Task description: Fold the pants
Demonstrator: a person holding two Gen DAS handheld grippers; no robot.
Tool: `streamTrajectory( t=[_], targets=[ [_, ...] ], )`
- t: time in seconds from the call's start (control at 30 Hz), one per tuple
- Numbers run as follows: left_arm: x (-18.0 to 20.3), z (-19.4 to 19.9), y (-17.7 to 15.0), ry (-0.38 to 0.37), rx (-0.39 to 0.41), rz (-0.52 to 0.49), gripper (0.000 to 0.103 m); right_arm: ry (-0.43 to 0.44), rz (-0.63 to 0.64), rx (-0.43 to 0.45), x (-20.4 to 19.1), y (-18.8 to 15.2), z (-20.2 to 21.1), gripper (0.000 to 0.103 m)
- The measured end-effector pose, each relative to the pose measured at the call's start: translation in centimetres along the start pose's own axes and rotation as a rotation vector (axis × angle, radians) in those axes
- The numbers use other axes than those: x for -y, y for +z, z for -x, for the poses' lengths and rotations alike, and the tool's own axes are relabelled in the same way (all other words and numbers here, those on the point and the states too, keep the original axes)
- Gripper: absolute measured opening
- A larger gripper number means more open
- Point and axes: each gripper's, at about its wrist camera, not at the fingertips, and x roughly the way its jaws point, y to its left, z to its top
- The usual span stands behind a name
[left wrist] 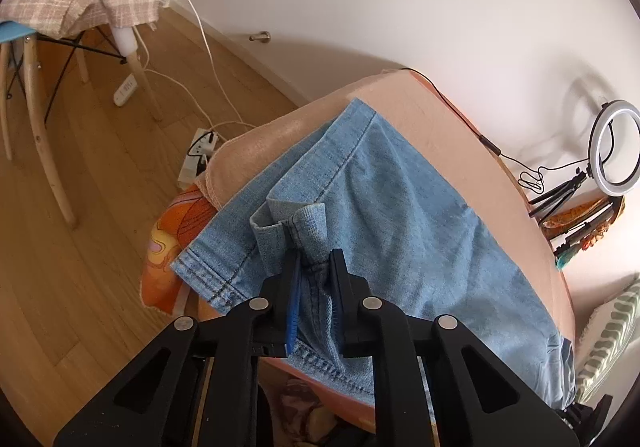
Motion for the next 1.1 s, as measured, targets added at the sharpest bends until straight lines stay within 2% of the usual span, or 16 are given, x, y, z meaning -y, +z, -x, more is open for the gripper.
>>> streamTrajectory(
  t=[0.03,0.1,0.17,0.27,0.43,0.6,0.67,0.73,0.8,0.93,1.03,1.1],
  targets=[
    [0.0,0.2,0.1,0.003,0.01,-0.005,0.008,-0.005,0.02,0.009,-0.3,0.1,0.0,0.041],
    [-0.1,0.6,0.2,0.004,0.032,-0.005,0.007,0.021,0.023,0.001,-0.4,0.3,0.1,0.017],
    [-0.3,1.1,0.5,-0.002,0.054,0.006,0.007,-0.033,0.037,-0.005,-0.5,0.5,0.3,0.005],
    [-0.4,1.6,0.8,-0.006,0.074,0.005,0.006,-0.022,0.043,0.007,-0.1,0.9,1.4,0.004],
    [-0.7,1.4,0.8,0.0,0.071,0.006,0.006,0.003,0.003,0.086,1.0,1.5,4.6,0.003],
    [-0.6,2.6,1.3,-0.004,0.127,-0.007,0.006,0.028,-0.021,0.111,1.0,1.7,5.3,0.003],
    [-1.3,2.4,1.5,0.017,0.119,-0.003,0.006,0.06,-0.049,0.13,1.0,1.5,5.4,0.003],
    [-2.2,1.6,1.2,0.012,0.085,0.035,0.006,0.086,-0.026,0.082,0.0,0.9,3.7,0.003],
    [-2.4,1.1,0.9,0.04,0.073,0.025,0.006,0.048,0.032,0.03,-1.6,0.5,2.0,0.003],
    [-2.6,1.5,0.7,0.049,0.071,0.014,0.006,0.095,0.012,0.019,-1.7,0.4,1.3,0.003],
    [-2.7,1.3,0.5,0.059,0.062,0.011,0.006,0.071,0.085,-0.037,-2.3,0.3,1.0,0.003],
    [-2.8,1.4,0.4,0.058,0.07,0.018,0.006,0.071,0.061,-0.029,-1.7,0.5,1.3,0.003]
  ],
)
